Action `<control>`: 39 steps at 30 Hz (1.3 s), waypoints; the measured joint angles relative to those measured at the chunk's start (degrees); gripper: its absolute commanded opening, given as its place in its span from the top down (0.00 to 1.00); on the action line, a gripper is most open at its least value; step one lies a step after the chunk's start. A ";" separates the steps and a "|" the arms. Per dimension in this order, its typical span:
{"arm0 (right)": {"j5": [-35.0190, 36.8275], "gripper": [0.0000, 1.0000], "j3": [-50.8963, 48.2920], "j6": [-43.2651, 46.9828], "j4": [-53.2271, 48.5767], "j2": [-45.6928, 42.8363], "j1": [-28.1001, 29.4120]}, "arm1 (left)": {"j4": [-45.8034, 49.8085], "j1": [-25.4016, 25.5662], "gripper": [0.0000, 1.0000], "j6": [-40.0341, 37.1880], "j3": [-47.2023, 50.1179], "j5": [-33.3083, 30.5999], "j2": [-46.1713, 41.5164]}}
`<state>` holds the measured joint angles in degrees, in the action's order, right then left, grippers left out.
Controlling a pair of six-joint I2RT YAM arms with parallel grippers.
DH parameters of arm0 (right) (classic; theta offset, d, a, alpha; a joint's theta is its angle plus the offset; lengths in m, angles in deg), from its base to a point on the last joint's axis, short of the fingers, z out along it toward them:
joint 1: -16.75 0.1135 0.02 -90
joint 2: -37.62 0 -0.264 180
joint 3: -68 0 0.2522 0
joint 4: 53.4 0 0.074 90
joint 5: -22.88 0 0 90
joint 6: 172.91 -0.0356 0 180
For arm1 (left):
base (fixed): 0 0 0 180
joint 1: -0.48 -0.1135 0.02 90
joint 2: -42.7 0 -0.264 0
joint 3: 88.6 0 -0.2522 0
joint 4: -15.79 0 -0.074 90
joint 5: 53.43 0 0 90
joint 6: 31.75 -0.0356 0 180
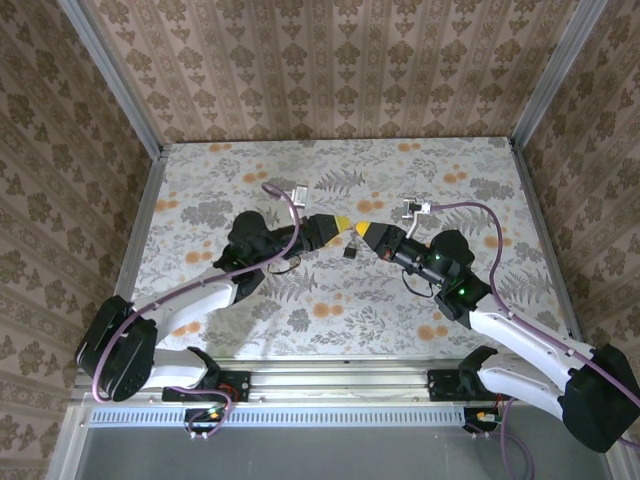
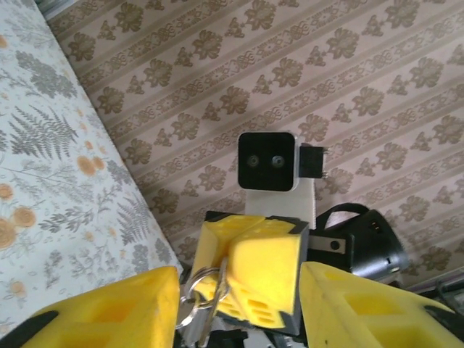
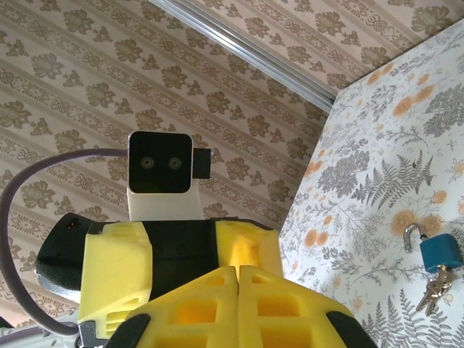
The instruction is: Unlock with the key
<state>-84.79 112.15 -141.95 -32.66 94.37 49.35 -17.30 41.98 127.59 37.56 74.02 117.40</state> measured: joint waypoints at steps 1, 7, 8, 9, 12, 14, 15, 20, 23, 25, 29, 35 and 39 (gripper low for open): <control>0.24 1.00 -0.15 -0.13 0.15 0.00 0.00 | -0.22 0.09 0.68 0.02 -0.15 0.02 0.11; 0.83 1.00 -0.50 -0.42 1.42 0.00 -0.02 | -0.31 0.22 0.90 0.39 -0.48 0.02 1.25; 0.83 1.00 -0.52 -0.61 1.51 0.00 0.00 | -0.31 0.20 0.95 0.50 -0.52 0.00 1.38; 0.90 1.00 -0.52 -0.79 1.51 0.00 -0.02 | -0.31 0.20 1.00 0.63 -0.52 -0.02 1.44; 1.03 1.00 -0.55 -0.98 1.57 -0.02 -0.02 | -0.26 0.20 1.00 0.31 -0.68 0.00 1.44; 1.03 0.89 -0.55 -0.94 1.31 -0.02 -0.02 | 0.42 0.20 1.00 0.04 -0.87 0.02 1.44; 1.09 0.80 -0.55 -0.92 0.85 -0.17 -0.02 | 1.25 0.17 1.00 -0.22 -1.18 0.09 1.44; 1.95 0.57 -0.50 1.86 -6.97 -3.61 0.02 | 9.33 -0.11 1.00 -3.85 -4.07 1.38 0.61; 2.27 0.55 -0.13 3.91 -12.92 -7.06 -0.57 | 16.44 -0.98 1.00 -6.93 -6.93 2.71 -0.44; 2.05 0.54 0.74 5.03 -16.24 -8.52 -1.51 | 20.81 -1.75 1.00 -8.81 -8.92 3.96 -0.70; -2.10 0.50 2.71 5.55 -19.39 -8.76 -5.25 | 29.27 -2.64 1.00 -12.61 -12.57 7.39 -0.66; -12.22 0.52 5.44 5.09 -18.12 -3.89 -7.50 | 38.29 -2.47 1.00 -17.49 -16.61 12.00 -0.42; -16.70 0.60 5.90 4.46 -16.20 -1.99 -7.50 | 40.59 -1.97 1.00 -19.19 -17.44 13.49 -0.42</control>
<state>-101.49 118.05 -137.49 -48.86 92.38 41.85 23.29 40.01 108.40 20.12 87.51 116.98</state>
